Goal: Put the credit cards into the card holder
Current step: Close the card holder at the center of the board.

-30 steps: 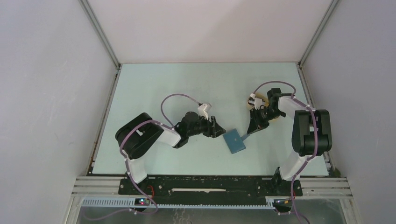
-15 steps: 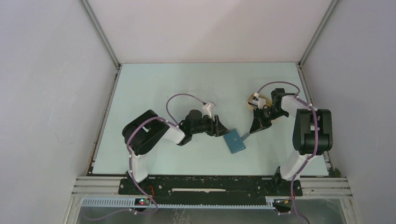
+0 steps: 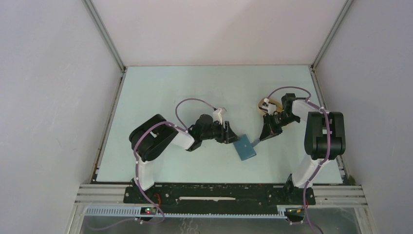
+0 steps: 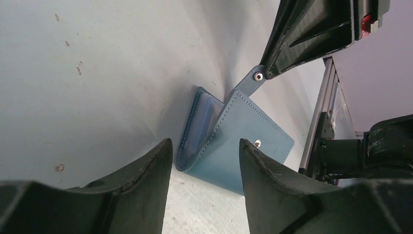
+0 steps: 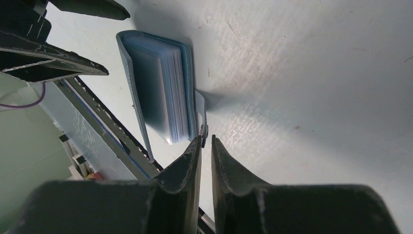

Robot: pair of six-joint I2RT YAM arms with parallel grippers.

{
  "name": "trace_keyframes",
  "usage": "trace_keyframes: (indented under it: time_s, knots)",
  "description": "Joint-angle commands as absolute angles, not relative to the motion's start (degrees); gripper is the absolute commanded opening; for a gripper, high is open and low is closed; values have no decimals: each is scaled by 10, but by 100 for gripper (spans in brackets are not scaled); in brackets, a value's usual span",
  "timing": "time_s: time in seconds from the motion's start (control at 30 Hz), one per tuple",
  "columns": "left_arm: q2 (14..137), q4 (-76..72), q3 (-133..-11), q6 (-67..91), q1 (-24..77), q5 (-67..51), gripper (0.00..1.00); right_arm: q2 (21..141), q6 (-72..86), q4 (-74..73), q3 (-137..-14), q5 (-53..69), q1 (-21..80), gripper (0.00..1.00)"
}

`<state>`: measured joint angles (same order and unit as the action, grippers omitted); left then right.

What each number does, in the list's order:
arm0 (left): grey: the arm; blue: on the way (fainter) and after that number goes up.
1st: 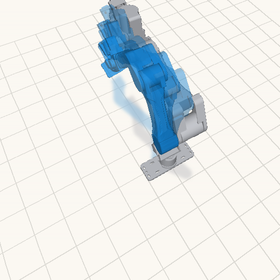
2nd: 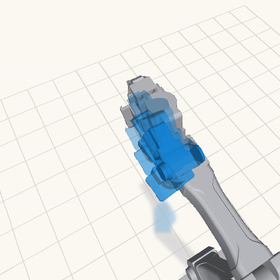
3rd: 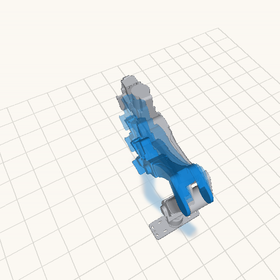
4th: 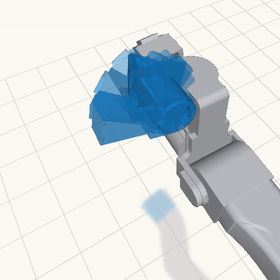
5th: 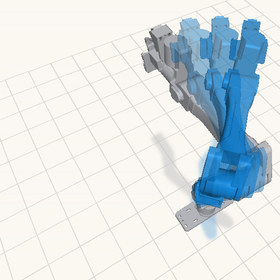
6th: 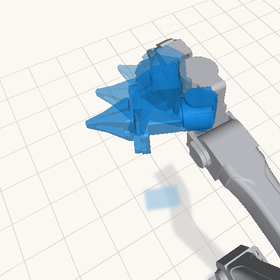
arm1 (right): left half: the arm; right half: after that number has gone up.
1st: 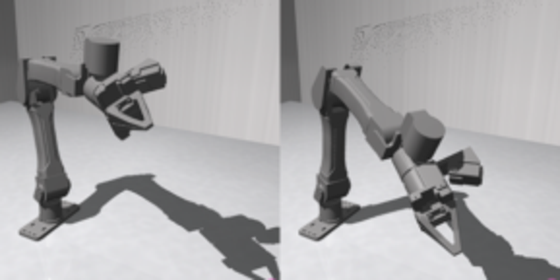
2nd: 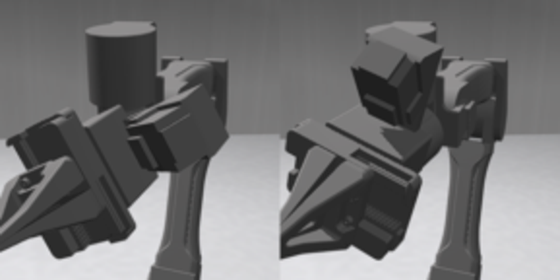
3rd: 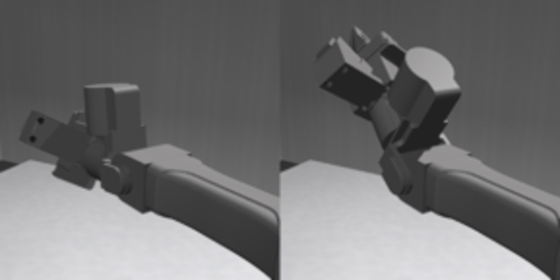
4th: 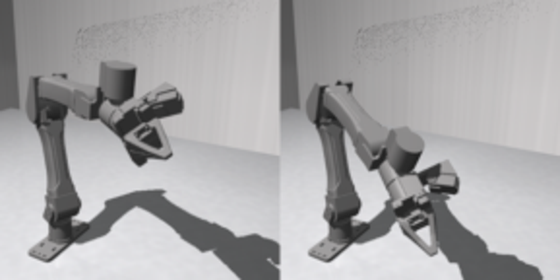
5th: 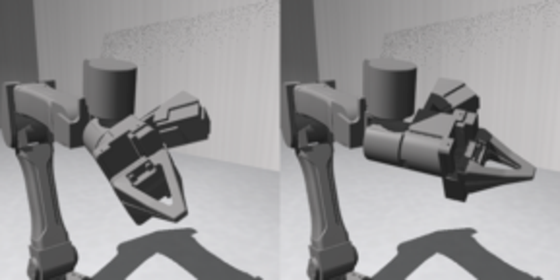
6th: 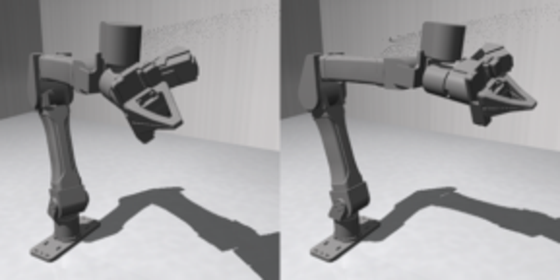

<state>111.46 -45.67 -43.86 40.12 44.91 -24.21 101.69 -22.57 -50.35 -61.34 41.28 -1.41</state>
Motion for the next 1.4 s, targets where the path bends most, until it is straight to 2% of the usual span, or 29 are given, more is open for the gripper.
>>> trace_keyframes:
  time_s: [0.0,0.17,0.3,0.4,0.47,0.83,1.03,1.2,1.37]
  knots:
    - [1117,-452,-465,397,453,-245,57,1024,-233,-517,-634,427,-10,21]
    - [1121,-444,-470,396,454,-247,55,1023,-236,-518,-635,432,-7,17]
    - [1123,-435,-472,398,457,-244,51,1013,-239,-516,-636,426,-5,1]
    - [1122,-428,-471,402,458,-241,46,999,-244,-511,-636,418,-2,0]
    - [1119,-426,-465,408,460,-239,38,987,-248,-505,-636,405,19,0]
    - [1079,-465,-378,475,487,-165,24,939,-257,-474,-635,333,113,0]
    - [1054,-560,-314,509,490,-140,25,929,-280,-468,-625,307,147,0]
    - [994,-562,-291,481,484,-131,33,916,-289,-460,-616,289,155,0]
    - [965,-560,-298,473,476,-164,33,911,-293,-459,-615,290,156,0]
